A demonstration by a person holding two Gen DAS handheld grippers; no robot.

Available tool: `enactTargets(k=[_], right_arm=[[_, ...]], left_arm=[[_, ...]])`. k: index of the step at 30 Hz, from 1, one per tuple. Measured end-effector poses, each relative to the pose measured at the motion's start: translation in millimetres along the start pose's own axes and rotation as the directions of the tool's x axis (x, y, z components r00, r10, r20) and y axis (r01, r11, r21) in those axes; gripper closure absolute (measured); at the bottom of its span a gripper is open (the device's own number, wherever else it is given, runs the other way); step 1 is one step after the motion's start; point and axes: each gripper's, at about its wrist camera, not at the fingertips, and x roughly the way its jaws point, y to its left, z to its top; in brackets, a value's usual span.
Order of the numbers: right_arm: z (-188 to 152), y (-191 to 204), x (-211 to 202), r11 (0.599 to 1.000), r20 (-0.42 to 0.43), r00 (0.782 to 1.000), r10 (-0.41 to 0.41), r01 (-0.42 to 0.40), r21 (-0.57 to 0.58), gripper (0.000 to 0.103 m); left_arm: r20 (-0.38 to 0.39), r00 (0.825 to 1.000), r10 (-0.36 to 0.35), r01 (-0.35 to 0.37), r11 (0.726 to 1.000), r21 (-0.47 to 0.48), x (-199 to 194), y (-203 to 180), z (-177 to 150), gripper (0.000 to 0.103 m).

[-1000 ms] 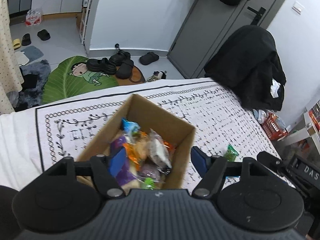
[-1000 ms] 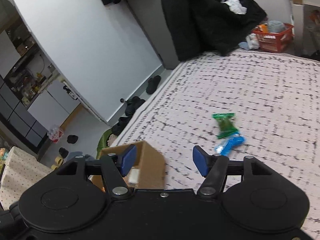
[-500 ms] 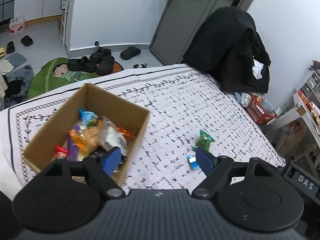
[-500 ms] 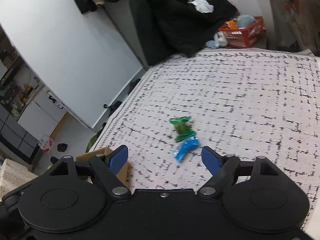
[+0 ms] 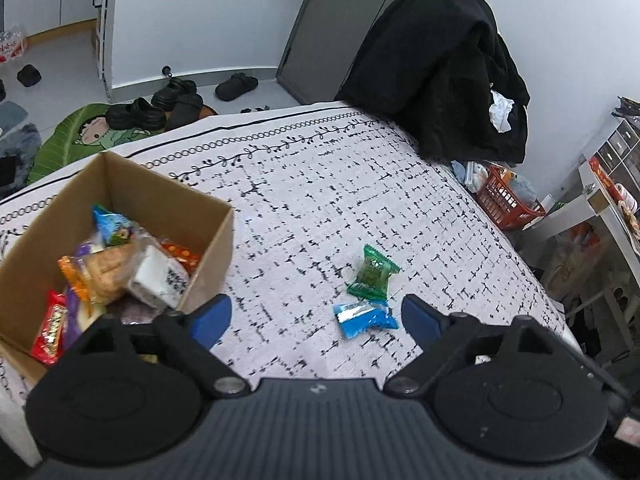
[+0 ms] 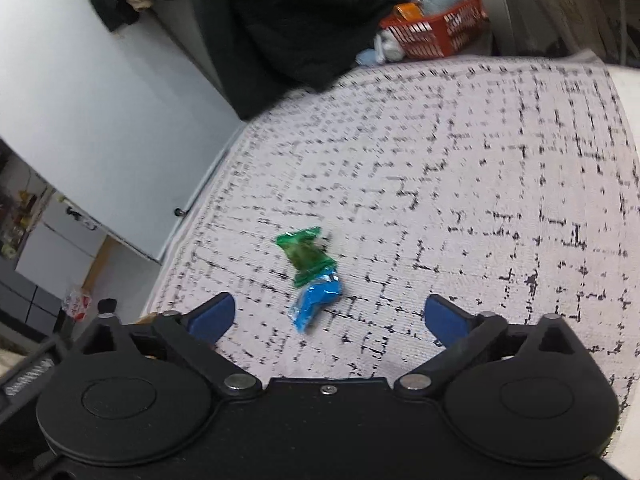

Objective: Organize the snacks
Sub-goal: 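Move both tools back over the green and blue packets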

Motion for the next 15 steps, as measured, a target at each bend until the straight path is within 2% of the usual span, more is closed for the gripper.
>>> enactTargets(k=[5, 9, 11, 15], right_arm=[[-0.4, -1.1, 25.1, 1.000, -0.050, 0.999, -0.017, 0.018, 0.025, 0.000], [-2.8, 4.1, 42.4, 0.999, -0.066, 0.997, -0.045, 0.045, -0.013, 0.001], [-1.9, 5.8, 48.4, 0.998, -0.068, 0.996, -0.053, 0.051, -0.020, 0.001], [1.1, 8.1, 60.1, 0.998, -0.074, 0.996, -0.058, 0.055, -0.035, 0.014]], left_arm=[[-0.027, 1.000, -0.008, 0.007, 1.000, -0.018, 21.0, -0.4, 8.0, 0.007], [-0.049, 0.999, -0.021, 0.020, 0.999, -0.025, 38.6, 0.4, 13.9, 0.007], [-0.050, 0.999, 0.003, -0.004, 1.000, -0.012, 45.7, -1.0, 16.9, 0.007], [-0.069, 0.997, -0.019, 0.017, 1.000, -0.023, 61.6, -0.6, 21.5, 0.008]])
